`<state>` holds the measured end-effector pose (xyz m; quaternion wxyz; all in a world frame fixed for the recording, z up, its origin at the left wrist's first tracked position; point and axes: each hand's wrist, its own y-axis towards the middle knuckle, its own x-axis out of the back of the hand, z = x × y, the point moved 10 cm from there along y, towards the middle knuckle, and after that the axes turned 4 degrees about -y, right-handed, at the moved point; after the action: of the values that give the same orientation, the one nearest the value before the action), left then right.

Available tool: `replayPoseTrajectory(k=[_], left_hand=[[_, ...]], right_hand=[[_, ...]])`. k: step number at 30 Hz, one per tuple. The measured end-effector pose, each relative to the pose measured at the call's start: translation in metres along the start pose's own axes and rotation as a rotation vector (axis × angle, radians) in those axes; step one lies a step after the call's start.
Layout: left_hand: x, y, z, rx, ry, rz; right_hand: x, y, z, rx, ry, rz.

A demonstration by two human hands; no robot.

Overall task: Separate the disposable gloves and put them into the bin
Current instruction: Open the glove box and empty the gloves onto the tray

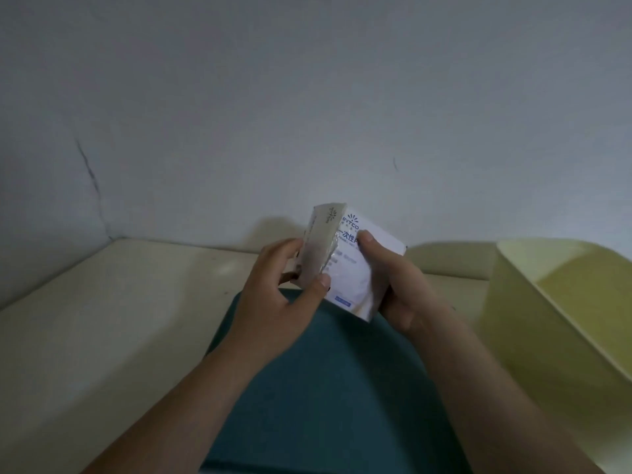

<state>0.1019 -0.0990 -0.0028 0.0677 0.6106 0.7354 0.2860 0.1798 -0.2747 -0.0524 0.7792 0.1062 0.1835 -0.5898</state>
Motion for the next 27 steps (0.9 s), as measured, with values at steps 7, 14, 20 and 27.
replayPoseTrajectory(k=[7,14,20,27], left_hand=[[0.001,0.016,0.033,0.274,-0.17,0.118],[0.009,0.004,0.025,0.312,-0.267,0.064],[0.024,0.007,0.004,0.31,-0.343,0.032],[0.018,0.018,0.0,0.186,-0.191,0.284]], right_hand=[[0.008,-0.001,0.012,0.017,-0.12,-0.017],[-0.015,-0.026,0.027,0.089,-0.342,0.056],[-0.002,-0.028,0.023,0.032,-0.292,-0.081],[0.023,-0.028,0.006,-0.234,-0.274,-0.096]])
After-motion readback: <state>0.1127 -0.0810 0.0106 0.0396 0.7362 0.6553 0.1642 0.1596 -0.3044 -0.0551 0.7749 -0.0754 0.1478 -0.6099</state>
